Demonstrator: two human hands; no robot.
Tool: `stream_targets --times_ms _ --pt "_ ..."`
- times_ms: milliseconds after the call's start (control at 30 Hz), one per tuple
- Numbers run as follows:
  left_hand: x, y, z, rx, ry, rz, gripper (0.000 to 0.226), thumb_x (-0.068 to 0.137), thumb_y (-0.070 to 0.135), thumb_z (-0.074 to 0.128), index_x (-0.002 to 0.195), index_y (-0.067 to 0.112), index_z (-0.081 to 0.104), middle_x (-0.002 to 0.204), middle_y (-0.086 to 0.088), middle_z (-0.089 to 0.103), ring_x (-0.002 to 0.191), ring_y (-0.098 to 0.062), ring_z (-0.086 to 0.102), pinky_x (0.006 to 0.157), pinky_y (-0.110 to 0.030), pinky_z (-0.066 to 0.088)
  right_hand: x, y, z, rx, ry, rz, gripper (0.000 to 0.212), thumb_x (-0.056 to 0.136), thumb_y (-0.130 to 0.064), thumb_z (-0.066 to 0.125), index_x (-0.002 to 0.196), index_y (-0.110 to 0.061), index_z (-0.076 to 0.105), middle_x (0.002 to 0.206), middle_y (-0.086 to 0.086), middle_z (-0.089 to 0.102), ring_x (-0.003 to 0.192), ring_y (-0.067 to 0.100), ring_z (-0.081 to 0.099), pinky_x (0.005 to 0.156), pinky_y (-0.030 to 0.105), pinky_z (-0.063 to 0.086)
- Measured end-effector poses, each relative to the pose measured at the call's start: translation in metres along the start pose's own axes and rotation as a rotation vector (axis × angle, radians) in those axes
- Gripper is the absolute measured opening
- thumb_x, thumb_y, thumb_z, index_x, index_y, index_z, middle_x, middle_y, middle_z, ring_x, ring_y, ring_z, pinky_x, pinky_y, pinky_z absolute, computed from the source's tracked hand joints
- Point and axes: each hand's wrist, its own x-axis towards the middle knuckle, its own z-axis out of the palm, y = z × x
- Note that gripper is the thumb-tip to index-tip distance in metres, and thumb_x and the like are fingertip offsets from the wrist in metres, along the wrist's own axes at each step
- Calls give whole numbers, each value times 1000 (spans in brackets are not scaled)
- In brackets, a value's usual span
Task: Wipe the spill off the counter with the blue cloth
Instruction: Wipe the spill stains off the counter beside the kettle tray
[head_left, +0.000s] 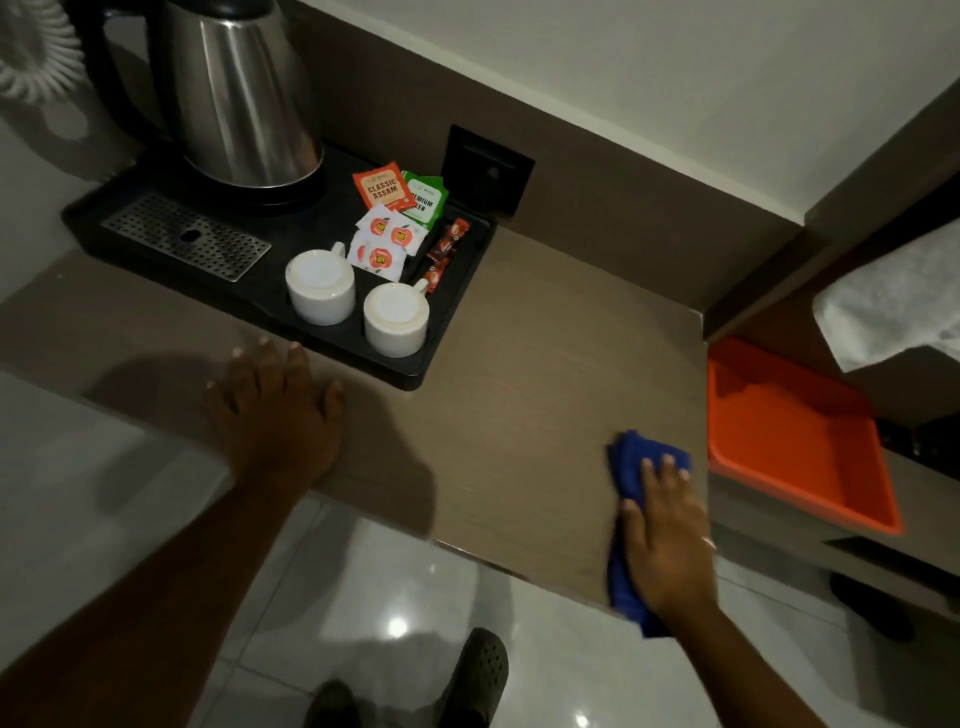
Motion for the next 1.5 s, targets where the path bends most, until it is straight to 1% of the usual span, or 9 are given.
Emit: stream_targets --times_ms 200,267,400,600,833,1033,1167,1300,1500 --pt "0 1 2 15 3 -1 79 88 60 21 149 11 29 159 -22 22 145 -47 16 113 -67 10 46 -94 6 170 23 675 66 96 -41 32 151 -11 10 161 16 1 147 33 -1 116 55 3" --pt "1 1 4 33 4 3 81 87 62 21 150 11 28 160 -22 21 145 -46 15 113 -67 9 55 -141 14 172 -10 587 68 96 -42 30 151 -11 5 160 16 -3 147 32 -6 116 54 0" --pt "2 -2 5 39 -6 14 82 87 65 21 149 12 27 160 -22 20 145 -46 15 113 -67 9 26 -213 42 50 -49 -63 66 97 -45 27 151 -16 3 161 12 -4 147 30 -8 116 51 -5" --pt "1 -1 2 24 -11 11 82 87 65 23 150 13 27 160 -21 20 146 -46 14 114 -66 9 6 -138 33 -55 -106 -550 60 97 -47 28 150 -27 11 161 0 4 147 17 -4 119 44 3" --pt "-1 0 -1 29 -15 19 81 88 63 25 148 10 29 158 -25 24 145 -47 16 113 -68 11 5 7 -1 -1 -12 0 63 94 -47 20 150 -18 17 160 7 12 147 24 6 118 51 13" --pt "0 0 0 19 -1 6 81 87 62 26 149 10 30 158 -24 25 145 -47 17 113 -67 12 74 -57 -1 37 22 460 64 98 -38 29 151 -8 10 160 19 5 147 35 2 117 55 6" --pt "-1 2 -1 25 4 -5 80 87 61 27 150 11 30 159 -23 23 146 -45 16 113 -66 12 76 -109 14 4 -8 27 62 99 -39 24 151 -12 6 160 14 2 148 30 -2 117 48 0" --pt "-1 2 -1 24 1 -13 80 86 61 28 149 12 31 159 -22 23 146 -44 16 113 -66 12 57 -73 7 -16 -100 -324 61 96 -47 18 151 -22 8 160 0 1 147 17 -4 118 41 0" --pt "-1 2 0 51 -14 -19 80 86 61 27 149 12 33 159 -21 26 145 -44 19 112 -66 15 144 -52 -8 20 -7 -69 58 98 -37 30 150 -15 15 160 11 10 147 28 5 119 51 7"
